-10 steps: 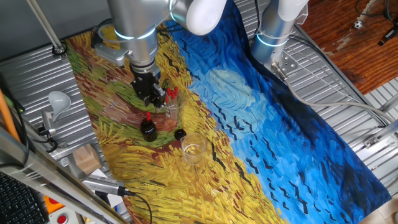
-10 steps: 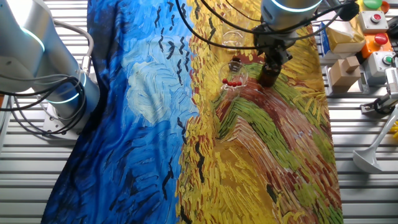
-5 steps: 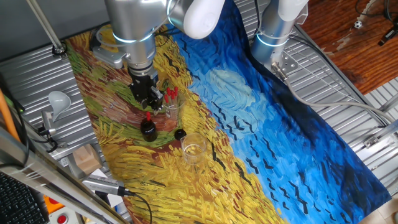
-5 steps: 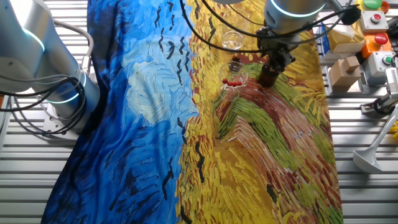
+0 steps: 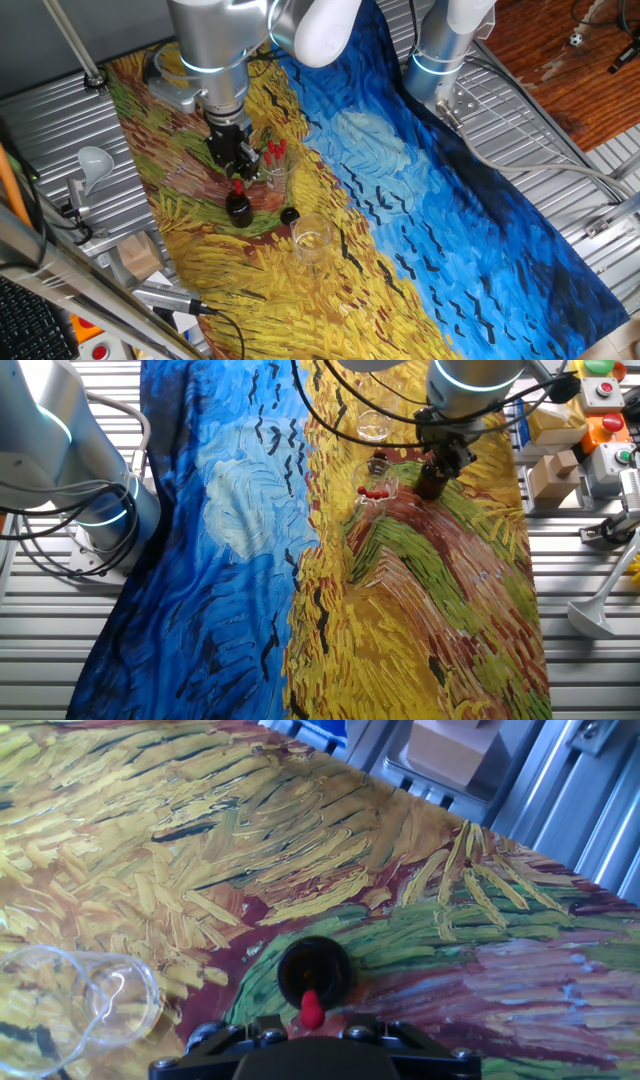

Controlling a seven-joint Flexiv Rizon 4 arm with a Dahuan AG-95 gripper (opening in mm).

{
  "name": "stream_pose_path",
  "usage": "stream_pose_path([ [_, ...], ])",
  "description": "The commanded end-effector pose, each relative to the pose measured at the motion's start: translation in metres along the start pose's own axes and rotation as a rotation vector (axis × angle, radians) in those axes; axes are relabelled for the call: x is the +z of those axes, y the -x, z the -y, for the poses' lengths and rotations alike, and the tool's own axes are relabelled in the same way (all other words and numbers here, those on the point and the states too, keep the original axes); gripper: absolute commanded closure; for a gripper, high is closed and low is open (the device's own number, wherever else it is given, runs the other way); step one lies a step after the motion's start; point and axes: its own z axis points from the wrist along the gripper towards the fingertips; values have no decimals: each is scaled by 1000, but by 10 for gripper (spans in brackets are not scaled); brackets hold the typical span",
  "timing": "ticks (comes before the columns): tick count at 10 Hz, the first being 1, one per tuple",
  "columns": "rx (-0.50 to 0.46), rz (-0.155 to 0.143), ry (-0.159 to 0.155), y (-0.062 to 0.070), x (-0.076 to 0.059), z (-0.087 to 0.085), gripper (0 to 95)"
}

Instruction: Transfer liquid using a dropper

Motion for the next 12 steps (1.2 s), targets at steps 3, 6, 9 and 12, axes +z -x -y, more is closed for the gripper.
stream_pose_path([
  [3,1,1,1,1,2,1,570],
  [6,1,2,1,1,5,2,570],
  [9,3,1,0,2,7,2,760],
  [12,9,2,0,3,9,0,760],
])
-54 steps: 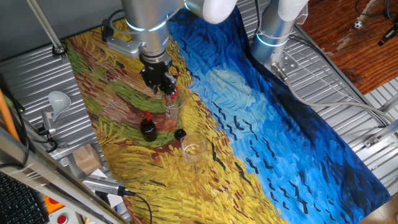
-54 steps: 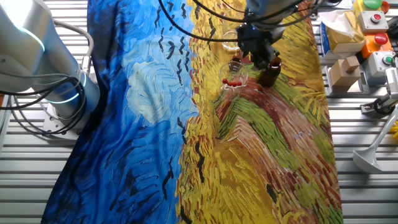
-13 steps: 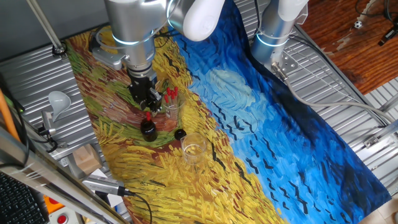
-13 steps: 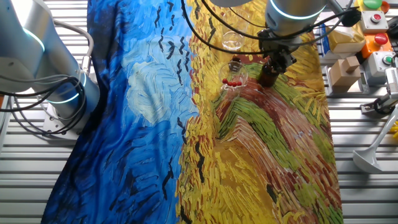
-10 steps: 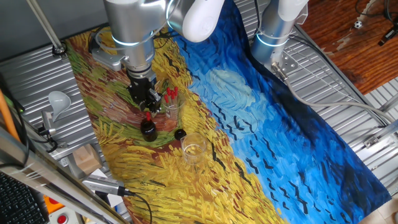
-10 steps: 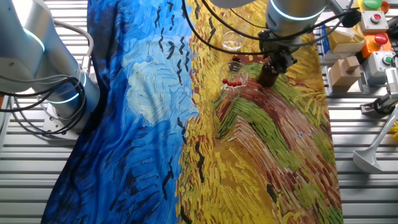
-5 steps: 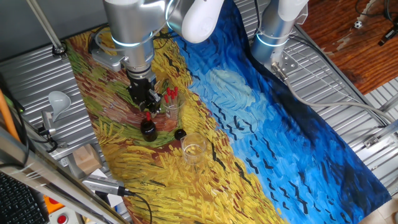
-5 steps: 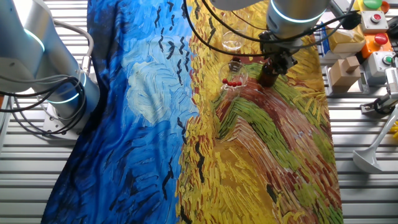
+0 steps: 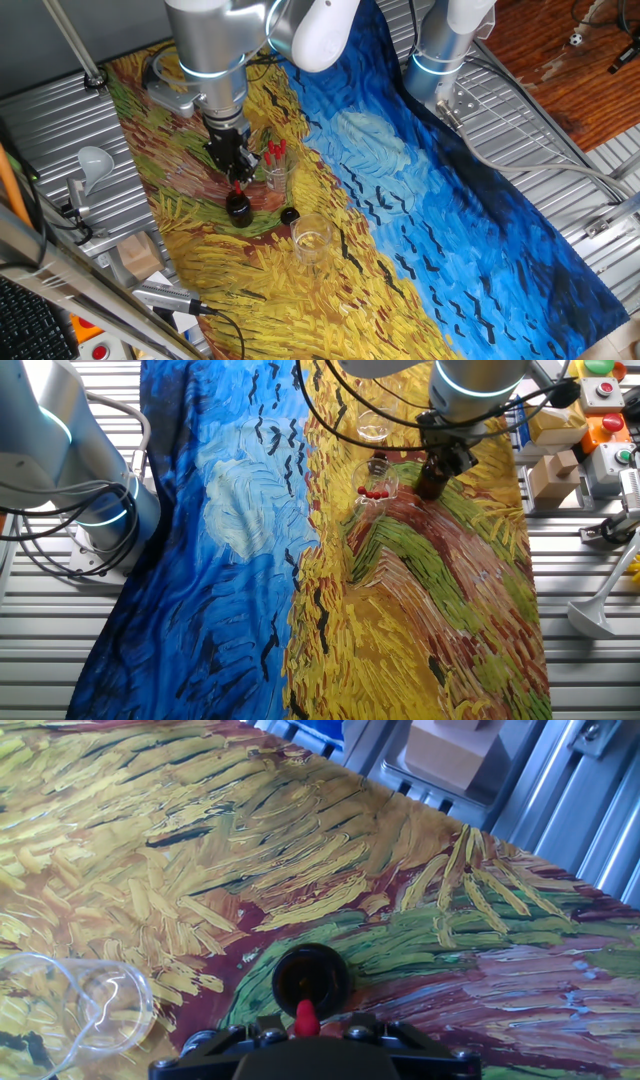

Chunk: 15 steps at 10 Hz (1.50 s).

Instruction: Transfer liquid using a dropper

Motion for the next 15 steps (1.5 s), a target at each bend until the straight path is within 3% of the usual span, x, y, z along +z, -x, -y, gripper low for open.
stream_pose_path([
  [1,1,0,-1,0,1,-1,760],
  [15,2,-1,-4,3,4,-3,760],
])
